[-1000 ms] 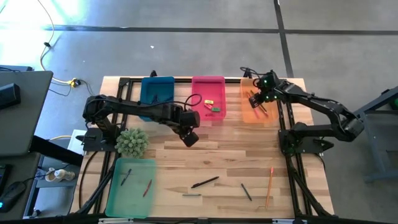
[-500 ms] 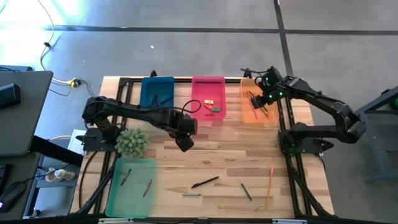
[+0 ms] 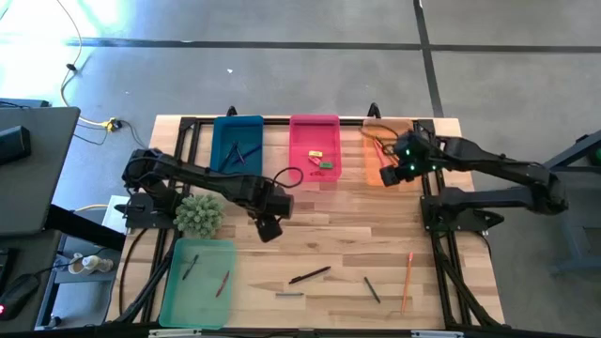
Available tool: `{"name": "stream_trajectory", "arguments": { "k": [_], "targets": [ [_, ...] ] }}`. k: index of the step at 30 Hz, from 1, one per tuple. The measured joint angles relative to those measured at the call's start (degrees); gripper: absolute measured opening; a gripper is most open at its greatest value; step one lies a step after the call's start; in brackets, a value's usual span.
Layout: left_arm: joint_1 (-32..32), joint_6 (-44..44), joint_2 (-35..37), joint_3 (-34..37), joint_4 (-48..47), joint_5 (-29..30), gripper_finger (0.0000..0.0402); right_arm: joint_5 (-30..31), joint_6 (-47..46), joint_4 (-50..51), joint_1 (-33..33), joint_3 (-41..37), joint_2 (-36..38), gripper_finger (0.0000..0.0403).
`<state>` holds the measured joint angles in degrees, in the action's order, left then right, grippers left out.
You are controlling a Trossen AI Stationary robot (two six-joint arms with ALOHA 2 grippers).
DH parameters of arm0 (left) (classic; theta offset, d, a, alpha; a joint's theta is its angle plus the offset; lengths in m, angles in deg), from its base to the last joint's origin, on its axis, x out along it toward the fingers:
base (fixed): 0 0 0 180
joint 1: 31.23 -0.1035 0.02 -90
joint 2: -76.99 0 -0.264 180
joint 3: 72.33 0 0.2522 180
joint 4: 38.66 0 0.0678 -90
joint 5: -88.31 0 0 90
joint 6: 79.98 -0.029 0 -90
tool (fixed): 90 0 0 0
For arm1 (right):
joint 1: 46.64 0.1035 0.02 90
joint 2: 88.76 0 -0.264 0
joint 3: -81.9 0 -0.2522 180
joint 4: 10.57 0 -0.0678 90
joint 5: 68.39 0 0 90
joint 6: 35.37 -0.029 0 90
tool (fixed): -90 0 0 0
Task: Sort crayons/erasers/pens/pencils in bins
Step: Put the green crayon into the green bin
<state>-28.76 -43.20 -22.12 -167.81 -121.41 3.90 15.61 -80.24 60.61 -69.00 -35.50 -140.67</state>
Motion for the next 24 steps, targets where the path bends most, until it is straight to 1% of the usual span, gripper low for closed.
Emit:
{"name": "stream_trajectory", "arguments": {
  "k": [4,10,17,21,24],
  "targets": [
    [1.4,-1.5,0.0,0.0,0.2,0.0,0.0155,3.5,-8.9,2.2,9.3,0.0,0.3,0.0138],
    [3.4,-3.1,0.0,0.0,0.4,0.0,0.0154,9.2,-21.5,1.5,23.2,0.0,0.2,0.0138],
    [5.3,-4.1,0.0,0.0,3.0,0.0,0.0154,11.9,-36.6,0.7,36.4,0.0,-1.2,0.0138],
    [6.2,-4.1,0.0,0.0,3.6,-0.3,0.0154,12.7,-41.8,-4.7,42.8,0.0,-4.8,0.0138],
    [6.9,-4.3,0.0,0.0,3.7,-0.4,0.0154,16.3,-42.6,-12.0,46.8,0.0,-8.1,0.0138]
  ]
}}
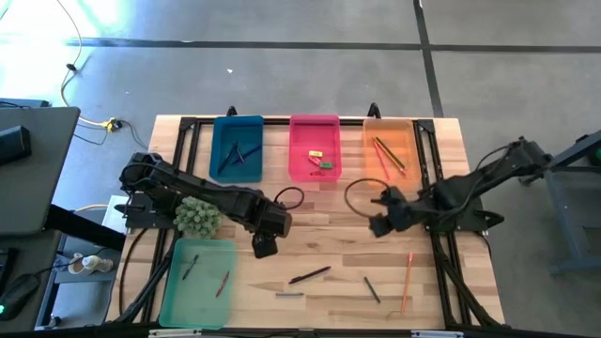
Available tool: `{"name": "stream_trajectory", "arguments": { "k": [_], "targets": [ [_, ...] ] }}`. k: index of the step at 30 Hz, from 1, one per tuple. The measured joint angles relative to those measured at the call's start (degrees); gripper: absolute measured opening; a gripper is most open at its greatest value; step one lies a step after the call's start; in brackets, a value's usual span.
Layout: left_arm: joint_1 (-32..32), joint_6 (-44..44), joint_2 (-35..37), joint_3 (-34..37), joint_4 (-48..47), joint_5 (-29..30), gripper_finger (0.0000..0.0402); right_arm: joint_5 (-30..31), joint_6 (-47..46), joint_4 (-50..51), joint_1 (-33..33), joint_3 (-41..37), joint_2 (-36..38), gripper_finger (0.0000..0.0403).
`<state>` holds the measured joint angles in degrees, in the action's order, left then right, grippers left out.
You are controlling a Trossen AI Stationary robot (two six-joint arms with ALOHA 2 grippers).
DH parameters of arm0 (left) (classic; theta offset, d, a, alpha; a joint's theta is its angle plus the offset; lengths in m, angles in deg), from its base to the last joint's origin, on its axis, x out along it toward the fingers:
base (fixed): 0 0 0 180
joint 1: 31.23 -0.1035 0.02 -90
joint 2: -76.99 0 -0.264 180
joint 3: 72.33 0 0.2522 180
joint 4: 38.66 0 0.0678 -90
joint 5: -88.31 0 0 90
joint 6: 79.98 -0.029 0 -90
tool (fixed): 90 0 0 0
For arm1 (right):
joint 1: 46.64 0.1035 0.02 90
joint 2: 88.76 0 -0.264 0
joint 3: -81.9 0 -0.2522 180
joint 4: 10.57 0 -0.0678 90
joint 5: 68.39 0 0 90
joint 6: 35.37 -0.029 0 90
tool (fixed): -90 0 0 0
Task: Sort crayons/erasers/pens/pencils in bins
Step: Put the green crayon into the green bin
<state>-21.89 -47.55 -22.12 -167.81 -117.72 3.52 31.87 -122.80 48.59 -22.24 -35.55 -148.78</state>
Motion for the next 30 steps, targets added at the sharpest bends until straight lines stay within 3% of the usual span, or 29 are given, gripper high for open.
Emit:
{"name": "stream_trajectory", "arguments": {
  "k": [6,11,17,21,25,30],
  "targets": [
    [1.6,-1.2,0.0,0.0,0.3,0.0,0.0154,4.6,0.9,-12.6,4.0,0.1,-6.2,0.0138],
    [2.9,-0.1,0.0,0.0,1.1,-1.1,0.0154,8.0,5.5,-13.4,5.4,6.0,-11.4,0.0138],
    [4.6,5.7,0.0,0.0,2.6,-3.3,0.0154,9.0,14.2,-2.6,5.4,17.8,-17.9,0.0138],
    [6.5,11.5,0.0,0.0,2.6,-4.6,0.0154,5.7,16.7,8.1,5.8,24.9,-22.9,0.0138],
    [8.7,16.8,0.0,0.0,3.1,-6.8,0.0154,3.3,17.0,13.9,8.0,29.1,-27.3,0.0138],
    [10.8,21.2,0.0,0.0,7.3,-6.8,0.0154,2.3,11.9,14.3,11.1,29.7,-30.9,0.0138]
  ]
}}
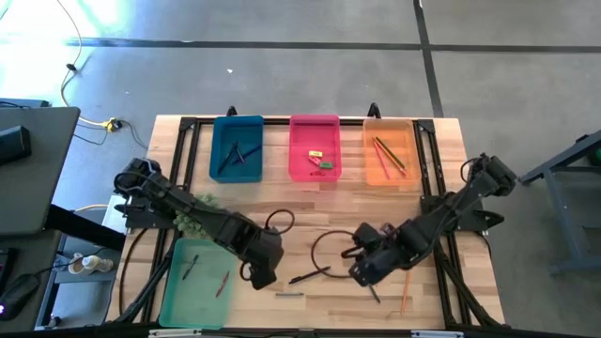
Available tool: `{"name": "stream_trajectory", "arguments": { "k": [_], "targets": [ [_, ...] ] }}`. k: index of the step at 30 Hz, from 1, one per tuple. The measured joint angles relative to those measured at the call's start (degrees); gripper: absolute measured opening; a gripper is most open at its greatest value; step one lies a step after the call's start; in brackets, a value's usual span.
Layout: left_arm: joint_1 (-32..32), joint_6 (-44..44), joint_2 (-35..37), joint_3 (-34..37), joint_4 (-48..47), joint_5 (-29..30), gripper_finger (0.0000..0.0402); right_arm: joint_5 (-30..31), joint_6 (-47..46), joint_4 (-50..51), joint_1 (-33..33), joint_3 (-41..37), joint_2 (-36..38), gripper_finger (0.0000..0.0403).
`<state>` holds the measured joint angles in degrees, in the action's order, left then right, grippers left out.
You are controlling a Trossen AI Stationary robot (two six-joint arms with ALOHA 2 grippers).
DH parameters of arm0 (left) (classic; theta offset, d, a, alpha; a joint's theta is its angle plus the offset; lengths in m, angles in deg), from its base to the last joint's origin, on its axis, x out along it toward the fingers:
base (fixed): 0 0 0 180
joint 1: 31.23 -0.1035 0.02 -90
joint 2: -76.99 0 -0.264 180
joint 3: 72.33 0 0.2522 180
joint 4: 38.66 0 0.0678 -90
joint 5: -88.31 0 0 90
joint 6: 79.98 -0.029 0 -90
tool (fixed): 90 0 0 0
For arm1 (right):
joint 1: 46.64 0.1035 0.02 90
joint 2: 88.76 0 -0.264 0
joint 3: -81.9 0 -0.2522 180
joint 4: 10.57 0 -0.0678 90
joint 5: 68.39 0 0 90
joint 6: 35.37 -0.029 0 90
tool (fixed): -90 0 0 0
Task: Sort crayons/erasers/pens/pencils in bins
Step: Put the green crayon into the green bin
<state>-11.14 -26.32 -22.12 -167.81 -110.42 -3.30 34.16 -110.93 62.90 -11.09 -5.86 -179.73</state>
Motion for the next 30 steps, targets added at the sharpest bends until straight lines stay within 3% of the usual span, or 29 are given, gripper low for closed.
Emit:
{"name": "stream_trajectory", "arguments": {
  "k": [17,30],
  "targets": [
    [3.3,-2.7,0.0,0.0,2.5,-4.2,0.0154,-7.1,-22.0,0.3,6.6,0.0,-10.2,0.0138],
    [2.7,-5.9,0.0,0.0,2.4,-4.3,0.0154,-13.3,-23.7,-1.2,7.2,0.0,-18.2,0.0138]
  ]
}}
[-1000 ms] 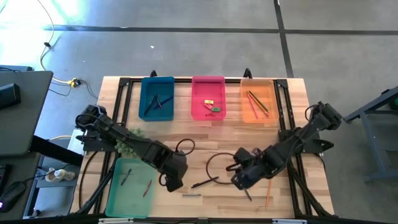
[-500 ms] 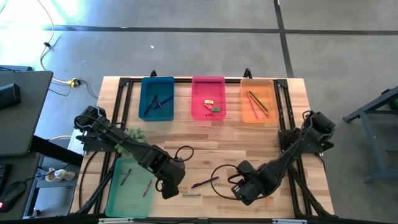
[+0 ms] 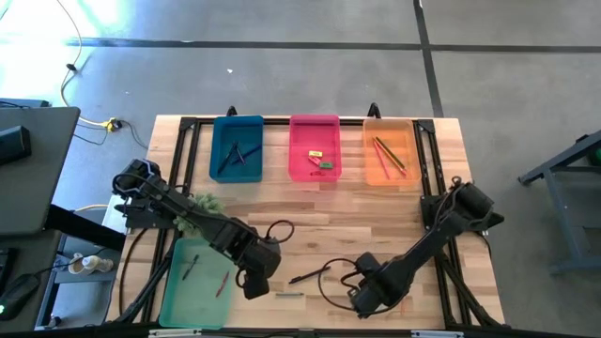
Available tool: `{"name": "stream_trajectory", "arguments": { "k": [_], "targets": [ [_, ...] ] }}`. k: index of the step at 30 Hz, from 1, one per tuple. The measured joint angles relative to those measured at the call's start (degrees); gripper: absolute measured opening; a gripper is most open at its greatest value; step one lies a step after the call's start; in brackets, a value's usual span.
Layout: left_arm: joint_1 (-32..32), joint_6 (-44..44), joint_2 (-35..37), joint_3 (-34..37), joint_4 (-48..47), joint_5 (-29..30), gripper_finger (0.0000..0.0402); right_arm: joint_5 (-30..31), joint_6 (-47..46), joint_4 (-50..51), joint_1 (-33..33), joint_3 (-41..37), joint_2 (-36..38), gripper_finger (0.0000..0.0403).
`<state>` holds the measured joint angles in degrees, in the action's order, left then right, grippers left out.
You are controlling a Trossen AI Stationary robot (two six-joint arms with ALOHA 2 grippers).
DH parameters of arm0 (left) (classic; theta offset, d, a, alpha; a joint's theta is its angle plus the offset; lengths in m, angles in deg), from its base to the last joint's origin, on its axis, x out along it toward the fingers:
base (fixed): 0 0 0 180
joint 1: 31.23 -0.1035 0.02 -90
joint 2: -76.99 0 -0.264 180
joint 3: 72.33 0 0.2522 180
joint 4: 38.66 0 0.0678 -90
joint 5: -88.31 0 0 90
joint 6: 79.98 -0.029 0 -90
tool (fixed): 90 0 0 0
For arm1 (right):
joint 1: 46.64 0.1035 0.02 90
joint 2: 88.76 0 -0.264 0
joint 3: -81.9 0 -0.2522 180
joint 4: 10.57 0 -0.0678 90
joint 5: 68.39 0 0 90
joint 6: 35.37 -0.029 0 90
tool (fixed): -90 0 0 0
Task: Sort crayons/erasers/pens/pencils in bins
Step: Put the green crayon into the green bin
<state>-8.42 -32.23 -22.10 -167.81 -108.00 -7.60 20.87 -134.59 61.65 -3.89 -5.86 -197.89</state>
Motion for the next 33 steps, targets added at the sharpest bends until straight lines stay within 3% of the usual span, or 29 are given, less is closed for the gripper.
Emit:
{"name": "stream_trajectory", "arguments": {
  "k": [21,29,33],
  "targets": [
    [-0.3,-1.5,0.0,0.0,0.0,-0.1,0.0154,-4.5,-2.5,-6.6,2.3,0.1,-7.3,0.0134],
    [-0.3,-1.5,0.0,0.0,0.0,-0.4,0.0154,-5.8,-2.5,-10.8,2.3,-2.2,-7.2,0.0059],
    [-0.3,-2.4,0.0,0.0,0.0,-5.1,0.0154,-5.9,-2.4,-11.0,2.3,-2.3,-7.3,0.0017]
  ]
}}
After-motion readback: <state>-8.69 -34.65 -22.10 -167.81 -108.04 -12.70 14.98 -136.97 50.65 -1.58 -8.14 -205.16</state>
